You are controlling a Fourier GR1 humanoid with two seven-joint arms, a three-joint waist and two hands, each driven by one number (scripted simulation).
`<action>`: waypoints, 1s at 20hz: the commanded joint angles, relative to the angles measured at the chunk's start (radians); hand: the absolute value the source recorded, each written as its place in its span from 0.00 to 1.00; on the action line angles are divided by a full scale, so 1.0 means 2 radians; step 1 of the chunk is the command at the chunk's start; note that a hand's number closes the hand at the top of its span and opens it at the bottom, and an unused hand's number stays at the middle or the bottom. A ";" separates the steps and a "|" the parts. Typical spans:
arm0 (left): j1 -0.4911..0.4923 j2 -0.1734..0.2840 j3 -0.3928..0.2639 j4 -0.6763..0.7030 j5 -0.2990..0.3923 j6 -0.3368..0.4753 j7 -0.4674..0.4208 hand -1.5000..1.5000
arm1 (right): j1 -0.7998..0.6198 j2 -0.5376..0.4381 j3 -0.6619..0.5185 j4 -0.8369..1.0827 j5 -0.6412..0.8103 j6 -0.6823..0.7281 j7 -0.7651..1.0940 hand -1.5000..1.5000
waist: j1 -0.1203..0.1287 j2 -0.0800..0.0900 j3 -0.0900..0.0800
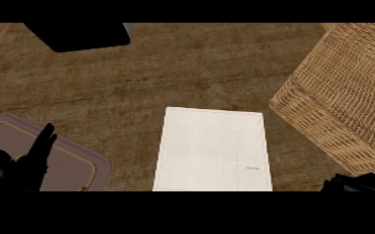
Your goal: Pick the squash from the placemat and place it in the basket
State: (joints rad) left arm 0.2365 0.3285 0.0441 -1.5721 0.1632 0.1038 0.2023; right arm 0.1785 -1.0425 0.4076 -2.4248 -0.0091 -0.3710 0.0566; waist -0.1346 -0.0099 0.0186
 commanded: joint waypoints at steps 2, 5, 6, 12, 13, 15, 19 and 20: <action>0.013 -0.021 -0.032 0.022 0.002 -0.013 0.023 0.50 | 0.003 -0.025 -0.120 0.011 -0.099 0.007 0.021 1.00 | 0.021 0.007 -0.008; 0.013 -0.028 -0.033 0.026 0.002 -0.011 0.024 0.50 | 0.002 -0.036 -0.178 0.037 -0.146 0.030 0.018 1.00 | 0.022 0.005 -0.008; 0.006 -0.020 -0.032 0.027 0.002 -0.018 0.026 0.50 | -0.005 -0.040 -0.200 0.048 -0.171 0.041 0.023 1.00 | 0.026 0.006 -0.008; -0.001 -0.022 -0.038 0.038 -0.006 -0.023 0.029 0.50 | -0.021 -0.071 -0.314 0.184 -0.261 0.145 -0.021 1.00 | 0.043 0.006 -0.008; -0.007 -0.031 -0.041 0.052 -0.008 -0.022 0.017 0.50 | -0.024 -0.075 -0.330 0.202 -0.277 0.168 -0.030 1.00 | 0.042 0.007 -0.008; -0.013 -0.025 -0.041 0.055 -0.011 -0.027 0.020 0.50 | -0.030 -0.095 -0.359 0.255 -0.300 0.218 -0.043 1.00 | 0.049 0.007 -0.009; -0.032 -0.025 -0.030 0.077 -0.006 -0.035 0.017 0.50 | -0.022 -0.104 -0.397 0.338 -0.326 0.307 -0.080 1.00 | 0.053 0.006 -0.009; -0.034 -0.029 -0.036 0.071 -0.012 -0.032 0.017 0.50 | -0.032 -0.103 -0.399 0.366 -0.341 0.326 -0.088 1.00 | 0.061 0.008 -0.009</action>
State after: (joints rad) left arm 0.1364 0.3052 -0.0003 -1.5200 0.1144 0.0704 0.1997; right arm 0.1270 -1.2289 -0.3231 -1.8527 -0.6196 0.1338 -0.0634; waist -0.0348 -0.0063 0.0161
